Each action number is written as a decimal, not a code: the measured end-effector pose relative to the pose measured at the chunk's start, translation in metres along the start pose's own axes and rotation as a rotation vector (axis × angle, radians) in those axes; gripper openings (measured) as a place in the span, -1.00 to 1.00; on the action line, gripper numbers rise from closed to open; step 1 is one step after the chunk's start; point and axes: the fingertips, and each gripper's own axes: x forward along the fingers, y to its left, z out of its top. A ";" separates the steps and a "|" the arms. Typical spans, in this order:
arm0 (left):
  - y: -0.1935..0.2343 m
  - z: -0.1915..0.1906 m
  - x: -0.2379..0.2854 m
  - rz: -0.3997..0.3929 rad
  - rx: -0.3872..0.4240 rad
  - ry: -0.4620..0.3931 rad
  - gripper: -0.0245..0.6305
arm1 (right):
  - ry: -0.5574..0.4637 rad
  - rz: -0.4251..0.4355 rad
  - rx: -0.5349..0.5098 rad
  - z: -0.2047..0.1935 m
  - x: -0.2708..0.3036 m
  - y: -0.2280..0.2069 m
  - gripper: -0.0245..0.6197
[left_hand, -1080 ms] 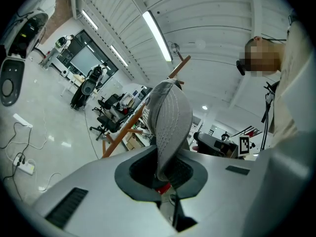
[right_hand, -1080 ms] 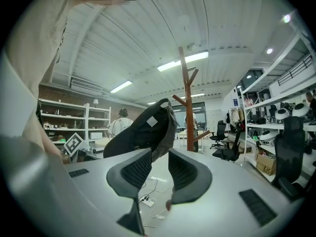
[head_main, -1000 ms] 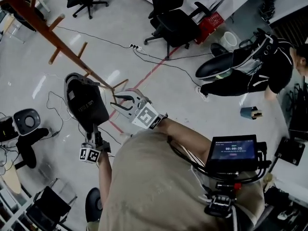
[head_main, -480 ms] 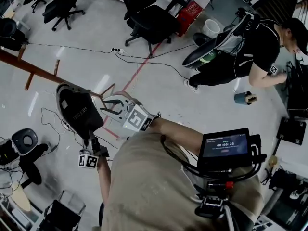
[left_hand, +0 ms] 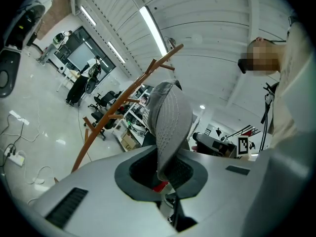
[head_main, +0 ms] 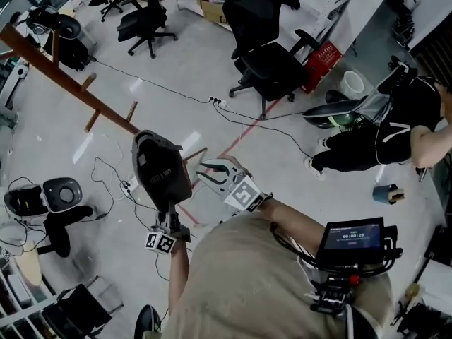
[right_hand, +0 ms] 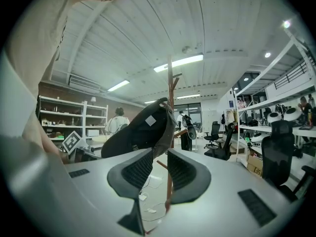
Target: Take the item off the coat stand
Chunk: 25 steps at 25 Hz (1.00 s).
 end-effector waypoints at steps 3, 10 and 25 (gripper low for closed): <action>0.002 -0.007 0.005 0.018 -0.007 -0.009 -0.82 | -0.002 0.007 -0.014 -0.001 0.000 -0.013 -0.62; 0.003 -0.009 0.012 0.039 -0.016 -0.047 -0.82 | -0.044 -0.064 -0.013 0.018 -0.008 -0.042 -0.63; 0.019 0.028 -0.015 -0.047 -0.006 -0.051 -0.82 | -0.026 -0.111 -0.078 0.036 0.006 0.005 -0.65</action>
